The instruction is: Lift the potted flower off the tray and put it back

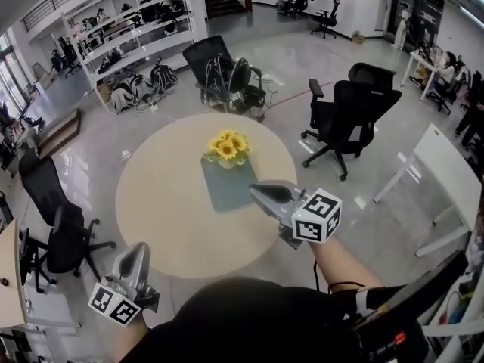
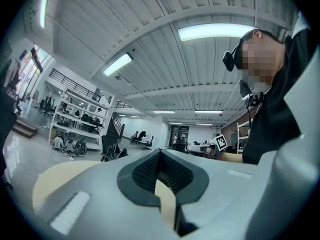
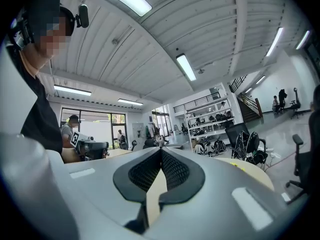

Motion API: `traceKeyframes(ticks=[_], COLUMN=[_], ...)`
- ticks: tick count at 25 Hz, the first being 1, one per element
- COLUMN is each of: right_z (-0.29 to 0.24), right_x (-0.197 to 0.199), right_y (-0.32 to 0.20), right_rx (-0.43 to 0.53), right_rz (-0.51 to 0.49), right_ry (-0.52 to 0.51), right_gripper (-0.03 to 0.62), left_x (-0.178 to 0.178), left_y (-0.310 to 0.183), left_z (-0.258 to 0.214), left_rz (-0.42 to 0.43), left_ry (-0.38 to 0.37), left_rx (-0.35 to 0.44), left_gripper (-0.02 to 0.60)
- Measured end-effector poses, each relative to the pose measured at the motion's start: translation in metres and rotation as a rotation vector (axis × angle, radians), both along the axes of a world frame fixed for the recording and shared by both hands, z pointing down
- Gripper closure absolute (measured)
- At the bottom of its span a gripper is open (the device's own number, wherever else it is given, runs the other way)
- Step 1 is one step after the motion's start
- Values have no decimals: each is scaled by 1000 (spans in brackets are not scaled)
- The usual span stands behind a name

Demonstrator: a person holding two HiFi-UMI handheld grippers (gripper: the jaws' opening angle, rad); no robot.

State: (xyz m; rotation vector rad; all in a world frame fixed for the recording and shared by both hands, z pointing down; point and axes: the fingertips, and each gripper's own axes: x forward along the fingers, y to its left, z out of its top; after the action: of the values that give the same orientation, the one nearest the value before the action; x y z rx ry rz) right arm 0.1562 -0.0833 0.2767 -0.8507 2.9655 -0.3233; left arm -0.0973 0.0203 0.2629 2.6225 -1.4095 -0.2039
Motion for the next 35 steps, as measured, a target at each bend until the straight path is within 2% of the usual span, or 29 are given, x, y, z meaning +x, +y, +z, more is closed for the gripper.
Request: traceKeyframes(ticks=[6, 17, 22, 25, 29, 35], right_z=[6, -16, -9, -6, 1, 20], right_x=[-24, -119, -146, -152, -144, -94], right_y=[-27, -83, -98, -107, -121, -160], right_rx=[1, 15, -9, -30, -49, -63], right_rz=[51, 228, 271, 288, 277, 200], right_ry=[35, 66, 89, 98, 119, 98], right_gripper=[580, 580, 580, 580, 580, 580], left_x=[-31, -135, -162, -165, -151, -96], left_y=[-41, -145, -175, -190, -205, -228], left_z=[14, 1, 16, 23, 33, 50], left_rz=[49, 235, 282, 305, 314, 256], left_ry=[41, 57, 66, 72, 83, 49], left_rx=[-5, 37, 23, 2, -16, -36], left_gripper=[588, 589, 588, 588, 588, 589])
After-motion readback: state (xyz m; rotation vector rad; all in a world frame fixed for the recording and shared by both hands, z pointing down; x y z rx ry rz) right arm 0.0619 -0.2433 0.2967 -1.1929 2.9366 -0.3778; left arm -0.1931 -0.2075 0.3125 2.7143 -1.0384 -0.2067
